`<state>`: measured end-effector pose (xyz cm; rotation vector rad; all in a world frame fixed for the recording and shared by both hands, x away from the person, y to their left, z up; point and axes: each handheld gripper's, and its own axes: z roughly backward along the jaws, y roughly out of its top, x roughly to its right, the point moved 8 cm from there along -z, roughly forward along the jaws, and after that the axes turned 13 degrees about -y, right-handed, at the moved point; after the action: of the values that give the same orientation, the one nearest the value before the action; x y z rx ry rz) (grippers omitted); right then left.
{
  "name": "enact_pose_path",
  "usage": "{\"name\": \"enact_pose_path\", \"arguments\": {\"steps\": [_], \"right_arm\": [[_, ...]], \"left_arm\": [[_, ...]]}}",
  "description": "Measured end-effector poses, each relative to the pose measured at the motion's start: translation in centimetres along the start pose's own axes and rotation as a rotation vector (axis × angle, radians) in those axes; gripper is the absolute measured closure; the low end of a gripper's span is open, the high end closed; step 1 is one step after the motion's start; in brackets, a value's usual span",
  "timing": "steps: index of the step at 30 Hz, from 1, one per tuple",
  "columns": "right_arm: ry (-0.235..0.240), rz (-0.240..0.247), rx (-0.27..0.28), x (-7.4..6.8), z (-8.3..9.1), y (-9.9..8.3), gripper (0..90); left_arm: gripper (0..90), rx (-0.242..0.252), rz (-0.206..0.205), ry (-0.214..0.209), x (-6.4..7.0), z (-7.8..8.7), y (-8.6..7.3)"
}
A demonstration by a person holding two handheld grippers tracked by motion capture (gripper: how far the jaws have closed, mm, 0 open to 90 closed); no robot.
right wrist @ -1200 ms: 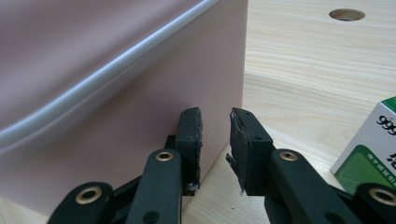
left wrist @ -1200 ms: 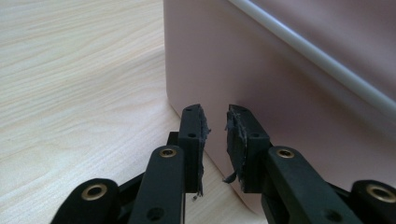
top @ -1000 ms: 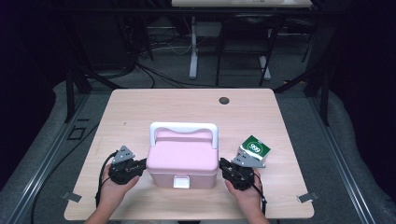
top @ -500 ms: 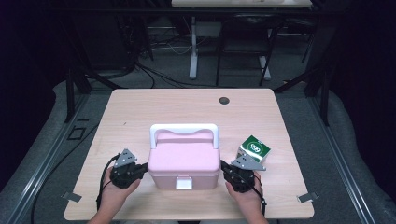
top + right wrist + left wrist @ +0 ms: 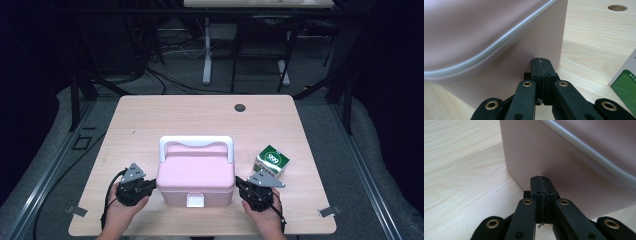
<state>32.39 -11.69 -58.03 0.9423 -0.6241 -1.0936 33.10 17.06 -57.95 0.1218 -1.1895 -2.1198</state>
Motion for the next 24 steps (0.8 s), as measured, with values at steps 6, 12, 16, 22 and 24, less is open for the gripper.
{"name": "enact_pose_path", "arguments": {"steps": [6, 12, 16, 22, 24], "right_arm": [[-0.002, 0.008, 0.0, -0.18, 0.41, -0.18, 90.0], [-0.004, 0.002, -0.004, -0.22, 0.47, -0.21, 90.0], [-0.011, 0.006, -0.008, -0.26, 0.54, -0.24, 90.0], [-0.017, 0.034, -0.022, -0.21, 0.66, -0.1, 90.0], [-0.008, 0.039, -0.025, -0.2, 0.73, -0.05, 90.0]], "left_arm": [[89.9, -0.01, -0.002, -0.006, 0.38, 0.24, -0.25], [89.8, -0.008, -0.005, -0.004, 0.37, 0.23, -0.25], [89.9, -0.013, -0.01, -0.011, 0.32, 0.26, -0.26], [89.8, -0.018, -0.005, -0.018, 0.26, 0.28, -0.21], [89.8, -0.023, -0.014, -0.018, 0.25, 0.39, -0.09]]}}
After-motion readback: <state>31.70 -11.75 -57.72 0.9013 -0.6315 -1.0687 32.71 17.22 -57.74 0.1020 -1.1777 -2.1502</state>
